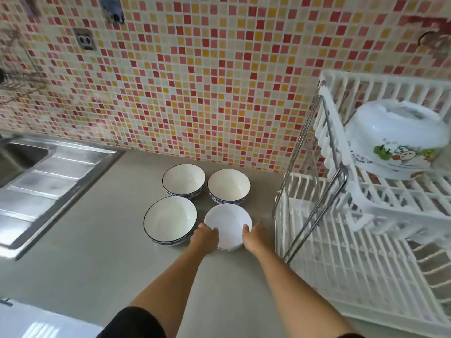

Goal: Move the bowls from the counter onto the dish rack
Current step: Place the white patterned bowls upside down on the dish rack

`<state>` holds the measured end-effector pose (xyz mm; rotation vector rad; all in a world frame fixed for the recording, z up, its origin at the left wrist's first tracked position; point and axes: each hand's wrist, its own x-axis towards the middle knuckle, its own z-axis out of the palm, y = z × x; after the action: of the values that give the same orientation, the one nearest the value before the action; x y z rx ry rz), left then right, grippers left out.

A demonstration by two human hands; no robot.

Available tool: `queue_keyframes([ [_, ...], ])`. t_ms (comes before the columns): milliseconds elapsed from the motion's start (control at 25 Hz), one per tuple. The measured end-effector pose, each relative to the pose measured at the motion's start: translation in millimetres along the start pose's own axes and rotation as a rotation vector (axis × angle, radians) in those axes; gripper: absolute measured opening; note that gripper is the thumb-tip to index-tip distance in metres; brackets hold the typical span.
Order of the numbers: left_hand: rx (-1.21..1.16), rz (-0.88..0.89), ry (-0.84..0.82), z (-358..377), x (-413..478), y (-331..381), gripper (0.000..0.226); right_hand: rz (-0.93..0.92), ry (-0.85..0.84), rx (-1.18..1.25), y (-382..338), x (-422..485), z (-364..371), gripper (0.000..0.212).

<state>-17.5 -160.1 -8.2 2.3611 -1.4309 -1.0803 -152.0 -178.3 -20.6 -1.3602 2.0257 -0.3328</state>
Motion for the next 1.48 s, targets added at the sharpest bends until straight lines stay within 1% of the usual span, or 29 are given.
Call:
queue_keyframes([
  [160, 0.016, -0.073, 0.056, 10, 10, 6, 0.046, -0.041, -0.088, -0.049, 4, 12, 8, 0.040],
  [280, 0.049, -0.036, 0.086, 5, 2, 8, 0.047, -0.084, -0.076, -0.013, 2, 3, 1, 0.039],
  [480, 0.025, -0.012, 0.096, -10, -11, 11, 0.046, -0.129, -0.030, 0.051, -11, -6, -8, 0.037],
  [520, -0.014, 0.016, 0.113, -18, -22, 11, 0.044, -0.151, 0.005, 0.076, -16, -16, -15, 0.036],
  [680, -0.423, 0.217, 0.188, -74, -72, 14, 0.035, -0.323, 0.165, 0.186, -44, -69, -55, 0.036],
  [760, -0.577, 0.330, 0.199, -107, -95, 18, 0.046, -0.425, 0.225, 0.252, -61, -94, -78, 0.033],
  [840, -0.730, 0.440, 0.213, -138, -119, 23, 0.055, -0.553, 0.247, 0.307, -78, -119, -98, 0.030],
  [880, -0.774, 0.472, 0.227, -153, -130, 24, 0.056, -0.627, 0.239, 0.344, -86, -132, -107, 0.030],
  [960, -0.846, 0.501, 0.252, -179, -150, 29, 0.061, -0.744, 0.192, 0.432, -102, -162, -124, 0.037],
  [1040, -0.925, 0.500, 0.238, -197, -170, 35, 0.066, -0.786, 0.117, 0.516, -116, -193, -142, 0.042],
  [1080, -0.966, 0.515, 0.222, -204, -183, 40, 0.065, -0.788, 0.088, 0.562, -122, -207, -152, 0.043],
  [1160, -1.061, 0.602, 0.188, -213, -205, 51, 0.055, -0.773, 0.070, 0.645, -131, -230, -175, 0.049],
  [1280, -1.119, 0.807, 0.156, -217, -243, 73, 0.032, -0.814, 0.146, 0.670, -135, -252, -216, 0.049],
  [1360, -1.148, 0.865, 0.138, -215, -262, 90, 0.029, -0.847, 0.169, 0.668, -130, -258, -245, 0.049],
  [1400, -1.147, 0.883, 0.127, -213, -267, 99, 0.028, -0.869, 0.153, 0.686, -124, -258, -259, 0.051],
  [1480, -1.086, 0.952, 0.104, -208, -274, 113, 0.030, -0.923, 0.085, 0.762, -111, -252, -284, 0.062],
])
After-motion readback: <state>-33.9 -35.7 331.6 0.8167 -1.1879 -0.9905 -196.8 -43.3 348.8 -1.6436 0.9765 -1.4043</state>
